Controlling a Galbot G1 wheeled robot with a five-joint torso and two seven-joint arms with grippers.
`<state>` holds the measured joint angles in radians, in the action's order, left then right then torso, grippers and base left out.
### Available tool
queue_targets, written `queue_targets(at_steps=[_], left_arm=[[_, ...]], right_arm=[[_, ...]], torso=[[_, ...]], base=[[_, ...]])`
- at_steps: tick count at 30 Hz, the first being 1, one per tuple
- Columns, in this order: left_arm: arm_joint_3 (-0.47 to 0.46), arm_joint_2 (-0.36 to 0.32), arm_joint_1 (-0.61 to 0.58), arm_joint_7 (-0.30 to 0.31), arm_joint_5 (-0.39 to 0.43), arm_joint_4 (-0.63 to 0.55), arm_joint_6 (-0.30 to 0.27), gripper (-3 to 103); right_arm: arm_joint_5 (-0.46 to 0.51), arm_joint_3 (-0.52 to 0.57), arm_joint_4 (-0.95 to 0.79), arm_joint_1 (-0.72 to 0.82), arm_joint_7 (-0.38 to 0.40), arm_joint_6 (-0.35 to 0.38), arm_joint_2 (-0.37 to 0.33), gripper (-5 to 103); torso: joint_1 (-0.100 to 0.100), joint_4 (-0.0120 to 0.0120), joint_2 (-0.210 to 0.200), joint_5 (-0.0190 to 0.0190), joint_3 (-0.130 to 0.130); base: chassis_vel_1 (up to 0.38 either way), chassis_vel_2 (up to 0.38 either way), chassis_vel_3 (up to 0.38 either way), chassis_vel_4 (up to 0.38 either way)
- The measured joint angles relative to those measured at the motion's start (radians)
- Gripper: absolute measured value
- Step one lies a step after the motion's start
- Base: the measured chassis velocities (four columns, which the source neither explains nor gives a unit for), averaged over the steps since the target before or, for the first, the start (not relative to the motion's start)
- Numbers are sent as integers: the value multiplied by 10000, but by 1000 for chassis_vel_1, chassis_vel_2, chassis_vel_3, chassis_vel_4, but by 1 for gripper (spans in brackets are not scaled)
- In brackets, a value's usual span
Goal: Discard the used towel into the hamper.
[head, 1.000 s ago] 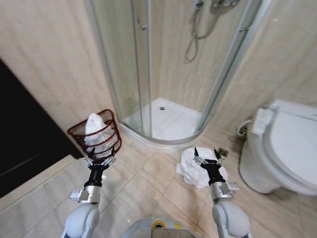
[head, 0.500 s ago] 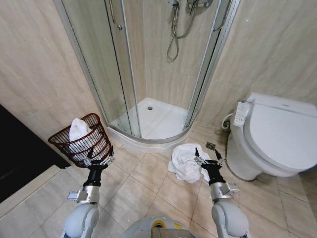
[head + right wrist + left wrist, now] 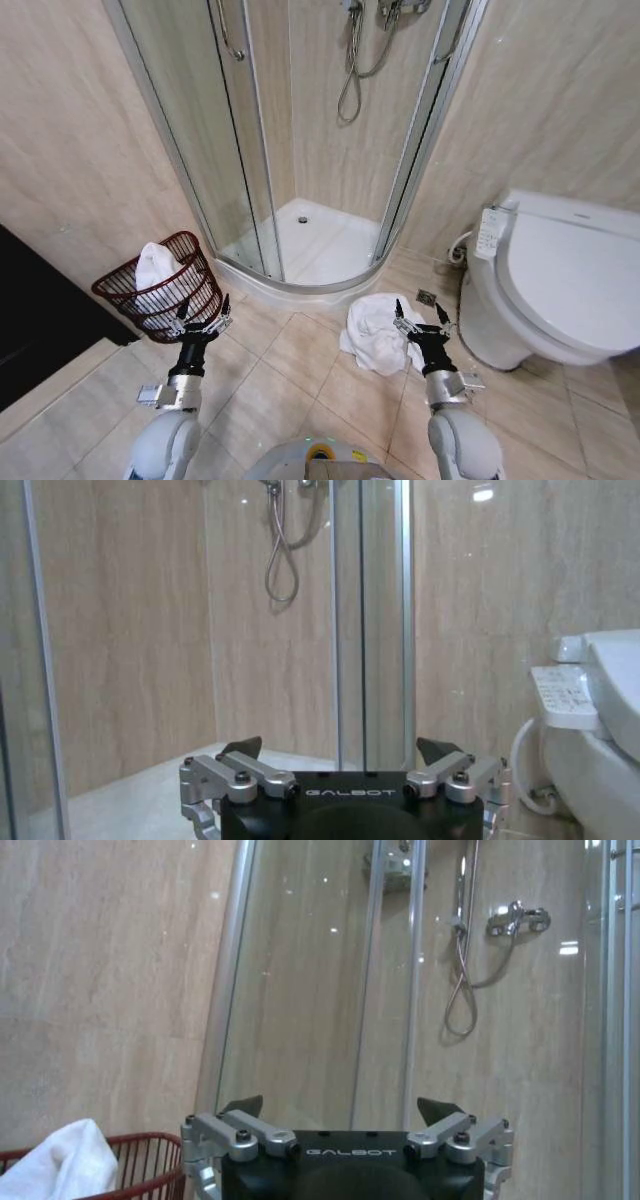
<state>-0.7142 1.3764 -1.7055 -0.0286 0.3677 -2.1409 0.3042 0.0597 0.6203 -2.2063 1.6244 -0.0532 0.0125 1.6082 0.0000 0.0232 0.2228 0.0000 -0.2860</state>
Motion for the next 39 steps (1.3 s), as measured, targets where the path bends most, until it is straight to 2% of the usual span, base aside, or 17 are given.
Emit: queue_targets(at_steps=[28,39], left_arm=[[-81,17,-11,-98,-121,-26,-70,100],[-57,31,35,-97,-56,31,-35,100]], right_arm=[[22,4,-34,25,34,21,0,100],[299,68,229,-335,321,510,-97,100]], torso=[[0,2,1,1,0],[0,-1,0,0,0]], base=[[-66,42,46,-63],[-14,0,4,-13]])
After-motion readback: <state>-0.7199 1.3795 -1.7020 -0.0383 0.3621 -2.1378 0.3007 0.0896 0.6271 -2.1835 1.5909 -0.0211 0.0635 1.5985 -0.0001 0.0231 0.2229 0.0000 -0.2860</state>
